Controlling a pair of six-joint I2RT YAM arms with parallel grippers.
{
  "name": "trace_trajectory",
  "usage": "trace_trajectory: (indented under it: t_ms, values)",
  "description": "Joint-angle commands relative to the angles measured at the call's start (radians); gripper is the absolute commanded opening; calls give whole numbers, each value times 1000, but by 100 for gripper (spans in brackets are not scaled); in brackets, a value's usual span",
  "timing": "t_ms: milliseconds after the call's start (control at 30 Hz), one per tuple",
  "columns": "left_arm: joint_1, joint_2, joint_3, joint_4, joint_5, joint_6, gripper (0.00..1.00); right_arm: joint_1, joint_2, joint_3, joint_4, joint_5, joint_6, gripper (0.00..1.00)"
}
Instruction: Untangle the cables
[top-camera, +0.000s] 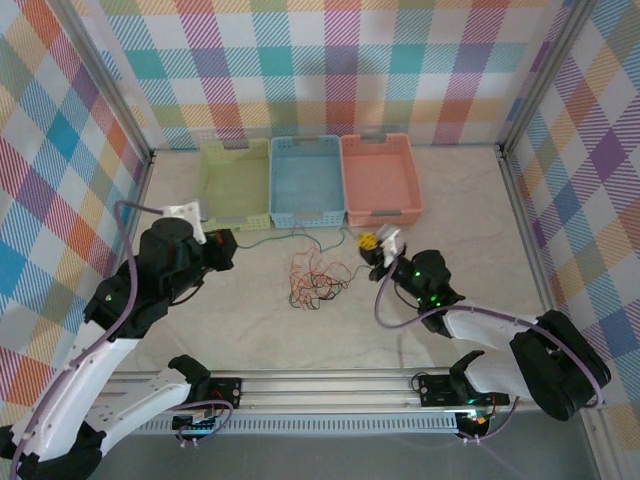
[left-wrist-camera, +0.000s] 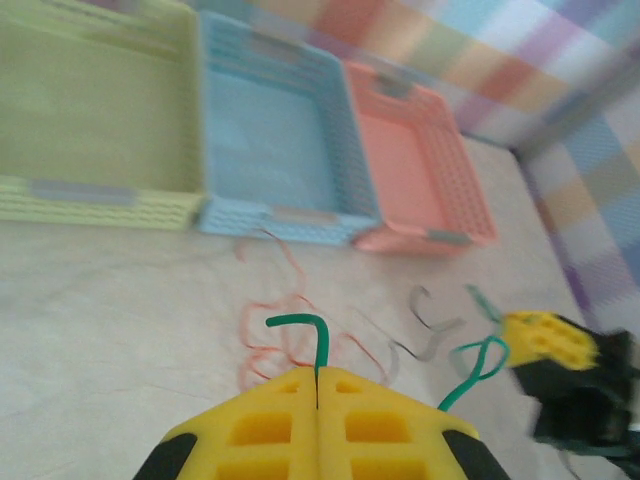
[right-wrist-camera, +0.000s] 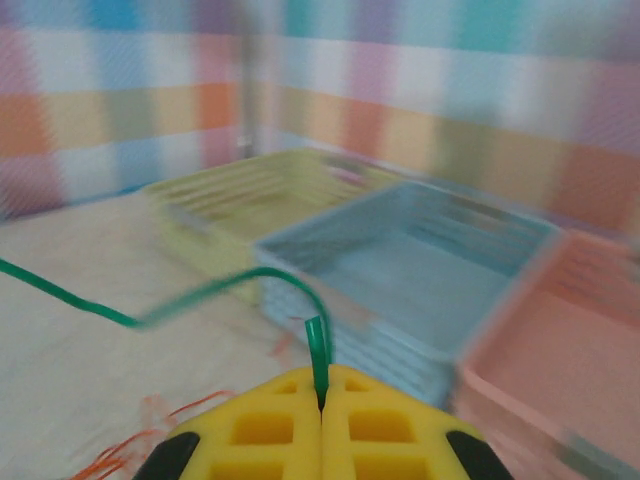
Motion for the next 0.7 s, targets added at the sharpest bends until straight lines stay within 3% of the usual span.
trace_trajectory:
  t_ms: [0, 233, 333, 433, 633, 667]
  values:
    - [34, -63, -27, -59, -208, 2, 0, -85, -29, -38, 9, 121, 283, 0]
    - [47, -131, -69, -72, -335, -7, 0, -126, -64, -52, -54, 214, 374, 0]
    - [49, -149, -87, -53, -333, -4, 0, -141, -69, -57, -37, 170, 368, 0]
    - [51, -132, -94, -21, -225, 19, 0, -141, -67, -38, -48, 103, 339, 0]
    - [51, -59, -147, 127, 170, -32, 0, -139, -58, -27, 32, -93, 276, 0]
    - [51, -40, -152, 146, 226, -52, 7, -137, -52, -24, 46, -134, 263, 0]
